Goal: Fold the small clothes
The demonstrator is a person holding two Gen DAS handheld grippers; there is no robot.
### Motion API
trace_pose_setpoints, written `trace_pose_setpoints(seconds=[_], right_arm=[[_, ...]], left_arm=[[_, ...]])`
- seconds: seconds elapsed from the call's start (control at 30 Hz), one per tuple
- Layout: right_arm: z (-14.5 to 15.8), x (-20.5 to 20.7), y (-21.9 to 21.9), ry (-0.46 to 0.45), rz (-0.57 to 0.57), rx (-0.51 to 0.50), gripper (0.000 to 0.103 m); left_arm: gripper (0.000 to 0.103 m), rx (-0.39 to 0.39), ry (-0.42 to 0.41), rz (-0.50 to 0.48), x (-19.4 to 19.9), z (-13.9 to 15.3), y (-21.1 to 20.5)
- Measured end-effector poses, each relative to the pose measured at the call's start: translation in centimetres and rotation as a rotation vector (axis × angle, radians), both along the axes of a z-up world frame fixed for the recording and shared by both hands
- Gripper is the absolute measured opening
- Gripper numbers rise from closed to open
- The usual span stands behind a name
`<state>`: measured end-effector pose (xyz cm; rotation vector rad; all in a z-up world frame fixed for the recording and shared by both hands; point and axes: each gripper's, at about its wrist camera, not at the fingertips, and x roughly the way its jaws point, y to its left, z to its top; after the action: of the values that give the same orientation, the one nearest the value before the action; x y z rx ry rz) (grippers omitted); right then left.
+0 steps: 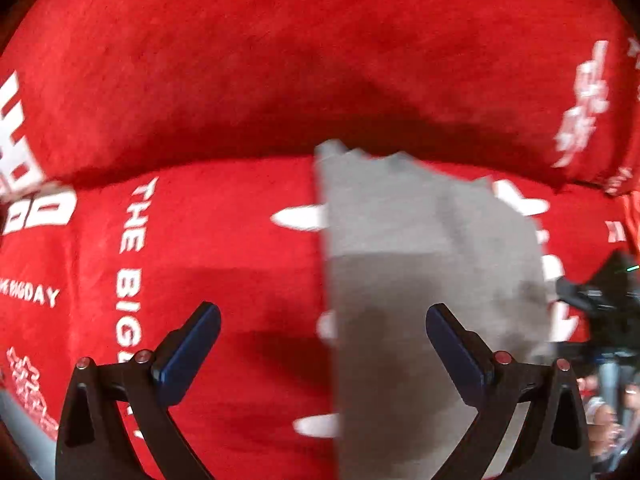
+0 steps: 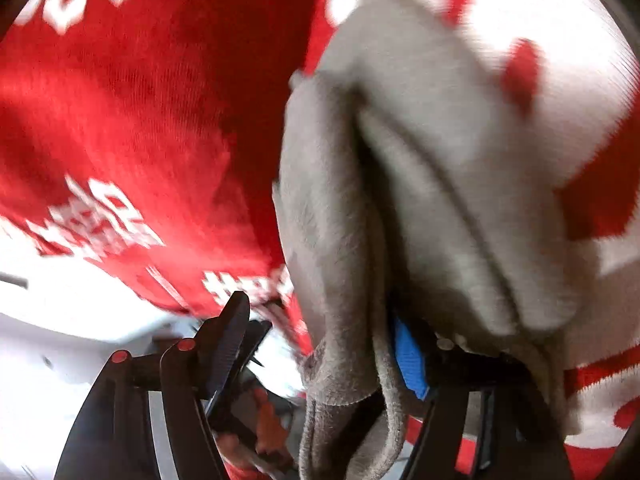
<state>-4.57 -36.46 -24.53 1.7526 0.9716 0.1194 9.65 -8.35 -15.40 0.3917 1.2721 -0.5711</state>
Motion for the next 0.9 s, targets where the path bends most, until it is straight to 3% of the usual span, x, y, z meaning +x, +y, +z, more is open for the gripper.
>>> trace_pose_setpoints(seconds=[0.13,0.2,0.23,0.27,0.33,0.43,0.53,0.63,0.73,0.8,0.9], right_arm=[[2.1,3.1,0.5,0.026,0.143,-0.164,0.072],[2.2,4.3,0.5,0.063,0.188,-0.231,0.063],[2.1,4.7,0.5,0.085,0.217,-0.269,0.032],[2.3,5.3,0.5,0.096,0.246,-0.312,0.014],[3.6,5.4,0.1,0.045,0.269,-0.381,0.014],[8.0,5.4,-0.9,-0.078,0.297,-0.525,0.014],[10.0,5.0,-2.4,-0.1,0.285,-0.582,0.014],[8.4,3.6,-4.2,-0.014,0.266,-0.586,0.014],[4.1,2.2,-5.1,0.099,0.276,-0.534,0.014],[1.5,1.0,-5.3,0.162,0.273,-0.483,0.02],[2.2,0.2,-5.6,0.174,0.239,-0.484,0.028]], left_arm=[[0.103,0.028,0.019,0.077,0.8,-1.9,2.1],[0.103,0.03,0.022,0.088,0.8,-2.3,2.4],[0.103,0.033,0.02,0.088,0.7,-2.5,2.4],[0.103,0.033,0.019,0.084,0.6,-2.6,2.3],[0.103,0.029,0.016,0.074,0.3,-2.6,1.9],[0.103,-0.006,-0.001,0.047,-0.3,-1.5,1.1],[0.103,-0.032,-0.027,0.005,-1.1,-0.4,0.0],[0.103,-0.022,-0.032,-0.031,-1.9,-0.7,-1.2],[0.103,0.015,-0.006,-0.05,-2.4,-2.7,-2.0],[0.103,0.025,0.006,-0.057,-2.6,-3.9,-2.1],[0.103,0.012,0.014,-0.052,-2.2,-4.1,-1.5]])
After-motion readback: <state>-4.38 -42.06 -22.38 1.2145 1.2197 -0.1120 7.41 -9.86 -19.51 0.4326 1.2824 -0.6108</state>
